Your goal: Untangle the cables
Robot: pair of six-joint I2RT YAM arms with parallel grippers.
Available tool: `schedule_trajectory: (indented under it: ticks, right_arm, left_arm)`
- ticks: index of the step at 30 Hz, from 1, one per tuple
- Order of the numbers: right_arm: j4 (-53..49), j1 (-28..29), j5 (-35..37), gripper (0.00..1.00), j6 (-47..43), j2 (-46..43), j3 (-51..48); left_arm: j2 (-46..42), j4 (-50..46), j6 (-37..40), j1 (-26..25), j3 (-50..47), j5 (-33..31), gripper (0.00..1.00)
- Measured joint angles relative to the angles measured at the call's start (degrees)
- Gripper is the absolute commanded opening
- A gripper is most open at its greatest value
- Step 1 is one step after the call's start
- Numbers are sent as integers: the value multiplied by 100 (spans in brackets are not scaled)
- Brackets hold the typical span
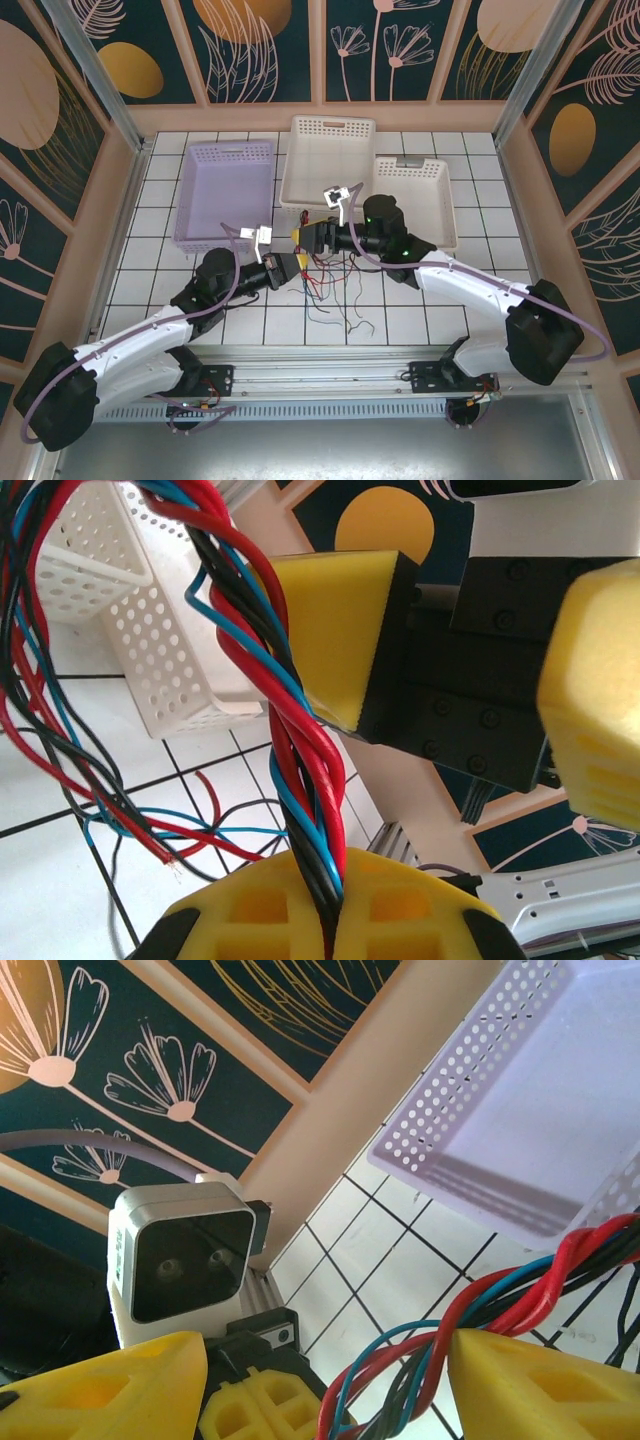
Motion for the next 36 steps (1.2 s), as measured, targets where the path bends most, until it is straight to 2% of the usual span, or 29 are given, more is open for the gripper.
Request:
schedule_trajectory:
  ticks: [10,23,28,34,36]
  right_arm:
    - [-516,46,487,65,-20,-627,11]
    - [-975,389,715,62,-2,-136,297]
    - [-920,398,839,47,35,-234,271]
    - [-621,398,922,0,63,-348,251]
    - [-625,409,938,0,15,-396,251]
  left_arm:
    - [-341,-173,271,-68,0,-223,0]
    - [-332,-219,402,-109,125,-249,0]
    - [-328,-136,437,-111,149,-203,0]
    - [-133,68,428,-227,116,-181,0]
    - [-149,98,431,-227,96,-186,0]
